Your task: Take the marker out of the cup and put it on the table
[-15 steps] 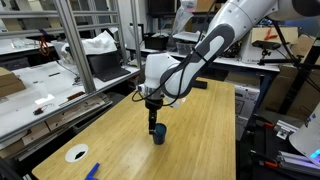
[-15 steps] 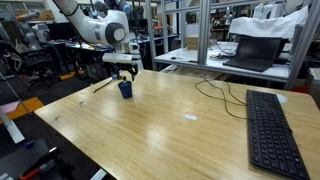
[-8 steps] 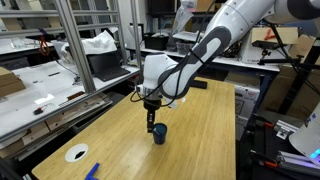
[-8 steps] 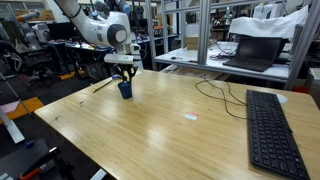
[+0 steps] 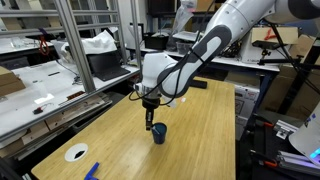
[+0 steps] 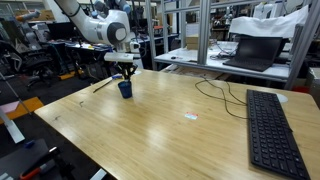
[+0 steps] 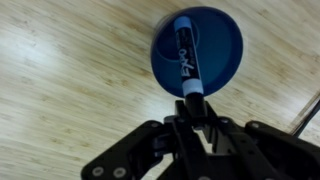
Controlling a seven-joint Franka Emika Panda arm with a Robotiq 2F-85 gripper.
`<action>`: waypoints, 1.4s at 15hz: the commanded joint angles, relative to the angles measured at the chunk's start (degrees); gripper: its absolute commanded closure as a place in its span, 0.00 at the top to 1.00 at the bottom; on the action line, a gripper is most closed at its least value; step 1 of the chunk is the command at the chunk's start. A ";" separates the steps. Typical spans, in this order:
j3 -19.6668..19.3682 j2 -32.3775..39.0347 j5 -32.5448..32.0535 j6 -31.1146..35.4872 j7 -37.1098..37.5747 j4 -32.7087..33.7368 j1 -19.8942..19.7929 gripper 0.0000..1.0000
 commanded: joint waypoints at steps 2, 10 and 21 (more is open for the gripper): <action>-0.65 -2.74 -2.48 -0.83 1.82 -0.54 0.53 0.05; -2.59 -13.90 -3.58 -4.53 4.23 -3.35 -0.32 0.05; -5.27 -11.91 1.23 -10.95 6.96 -8.69 -6.18 0.05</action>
